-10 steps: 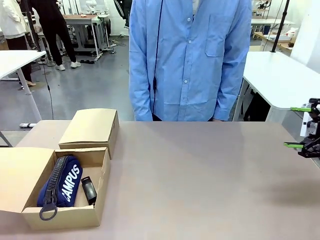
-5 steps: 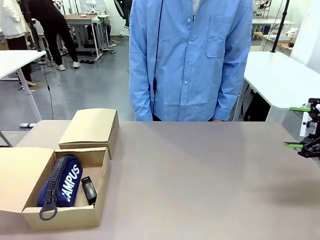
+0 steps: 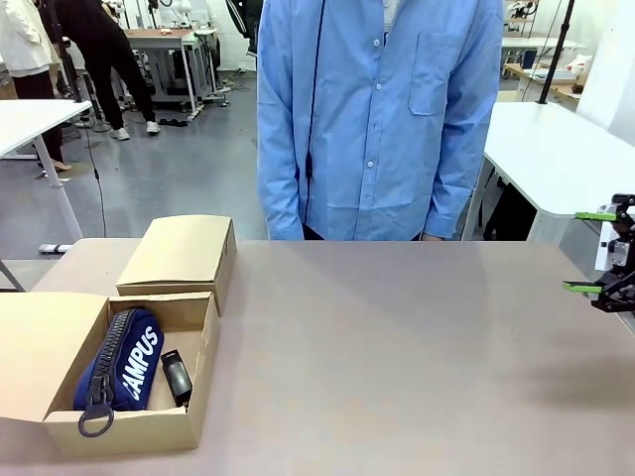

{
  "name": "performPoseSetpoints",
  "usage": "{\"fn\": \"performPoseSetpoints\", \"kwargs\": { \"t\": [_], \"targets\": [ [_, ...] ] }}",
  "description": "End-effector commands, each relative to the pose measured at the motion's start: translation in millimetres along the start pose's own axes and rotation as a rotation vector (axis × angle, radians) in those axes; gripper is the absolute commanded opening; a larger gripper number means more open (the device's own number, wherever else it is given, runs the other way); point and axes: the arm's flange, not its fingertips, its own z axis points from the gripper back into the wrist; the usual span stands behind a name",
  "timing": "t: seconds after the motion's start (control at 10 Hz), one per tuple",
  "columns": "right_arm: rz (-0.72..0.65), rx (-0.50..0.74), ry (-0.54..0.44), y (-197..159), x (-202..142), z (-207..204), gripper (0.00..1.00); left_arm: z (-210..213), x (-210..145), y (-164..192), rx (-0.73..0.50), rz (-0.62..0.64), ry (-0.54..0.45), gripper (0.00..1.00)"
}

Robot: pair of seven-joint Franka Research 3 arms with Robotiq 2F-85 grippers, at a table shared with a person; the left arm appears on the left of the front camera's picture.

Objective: Place items inside the box.
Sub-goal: Close the lid of the Mailer Box closest to the robot.

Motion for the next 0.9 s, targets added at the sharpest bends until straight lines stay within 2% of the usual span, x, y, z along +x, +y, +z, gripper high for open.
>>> {"fn": "performPoseSetpoints", "kwargs": {
  "t": [0.0,0.1,0.2,0.3,0.4,0.5,0.6,0.7,0.8],
  "targets": [
    [-0.021,-0.006,0.012,6.7,-0.1,0.9,1.0,7.0,15.6,-7.9,-0.087,-0.504,-0.38,1.0],
    [-0.021,-0.006,0.012,6.7,-0.1,0.9,1.0,6.3,25.2,-5.9,-0.146,-0.416,-0.256,1.0],
    [-0.021,-0.006,0.012,6.7,-0.1,0.9,1.0,5.0,16.4,-12.4,-0.015,-0.14,-0.094,1.0],
    [-0.021,-0.006,0.012,6.7,-0.1,0.9,1.0,5.0,16.4,-12.4,-0.015,-0.14,-0.094,1.0],
    [-0.021,-0.006,0.012,6.7,-0.1,0.9,1.0,7.7,28.0,-20.8,-0.053,-0.283,-0.176,1.0],
    [-0.021,-0.006,0.012,6.7,-0.1,0.9,1.0,-1.1,23.7,-34.7,-0.034,-0.53,-0.145,1.0],
    [-0.021,-0.006,0.012,6.7,-0.1,0.9,1.0,-11.6,27.8,-25.1,-0.061,-0.703,-0.076,1.0],
    [-0.021,-0.006,0.012,6.7,-0.1,0.9,1.0,-18.0,27.8,-4.2,-0.05,-0.825,0.043,1.0],
    [-0.021,-0.006,0.012,6.7,-0.1,0.9,1.0,-16.1,25.6,15.4,0.031,-0.922,0.128,1.0]
  ]
}}
